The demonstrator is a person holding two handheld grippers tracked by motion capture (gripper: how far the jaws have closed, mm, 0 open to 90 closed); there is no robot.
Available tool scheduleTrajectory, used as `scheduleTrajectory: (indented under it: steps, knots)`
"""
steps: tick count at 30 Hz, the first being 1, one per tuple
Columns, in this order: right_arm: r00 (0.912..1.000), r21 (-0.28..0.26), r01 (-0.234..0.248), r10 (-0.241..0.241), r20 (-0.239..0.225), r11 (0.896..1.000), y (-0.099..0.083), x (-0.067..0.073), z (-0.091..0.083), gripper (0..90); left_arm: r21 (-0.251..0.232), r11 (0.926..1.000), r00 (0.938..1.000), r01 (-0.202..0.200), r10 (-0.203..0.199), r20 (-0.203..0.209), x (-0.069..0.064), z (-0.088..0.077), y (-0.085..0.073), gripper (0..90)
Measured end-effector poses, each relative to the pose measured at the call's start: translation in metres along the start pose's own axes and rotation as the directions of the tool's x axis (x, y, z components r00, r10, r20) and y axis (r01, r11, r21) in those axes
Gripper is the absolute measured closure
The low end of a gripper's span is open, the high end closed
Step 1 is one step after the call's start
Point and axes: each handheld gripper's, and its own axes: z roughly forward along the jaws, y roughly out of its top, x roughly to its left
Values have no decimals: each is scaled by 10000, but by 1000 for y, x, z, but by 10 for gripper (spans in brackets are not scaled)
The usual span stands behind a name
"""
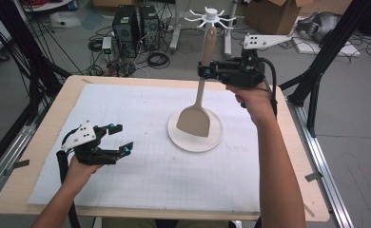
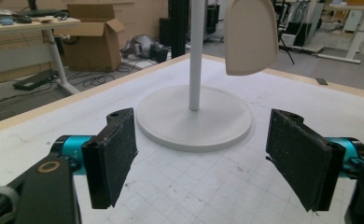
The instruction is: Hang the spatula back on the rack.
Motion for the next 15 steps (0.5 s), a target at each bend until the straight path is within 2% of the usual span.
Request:
scheduleTrajectory:
  steps: [2, 6, 15]
  knots:
    - [9999, -98, -138, 137, -104, 9999, 1, -4, -1, 755, 3, 10000, 10000, -12, 12, 25, 0, 1, 0, 249]
    - [9971, 57, -587, 589, -471, 9983, -1, -14, 1, 755, 60, 10000, 10000, -36, 36, 27, -1, 4, 1, 249]
    - [9954, -83, -800, 795, -537, 9968, -4, -25, 0, 755, 74, 10000, 10000, -43, 43, 43, 0, 4, 1, 251]
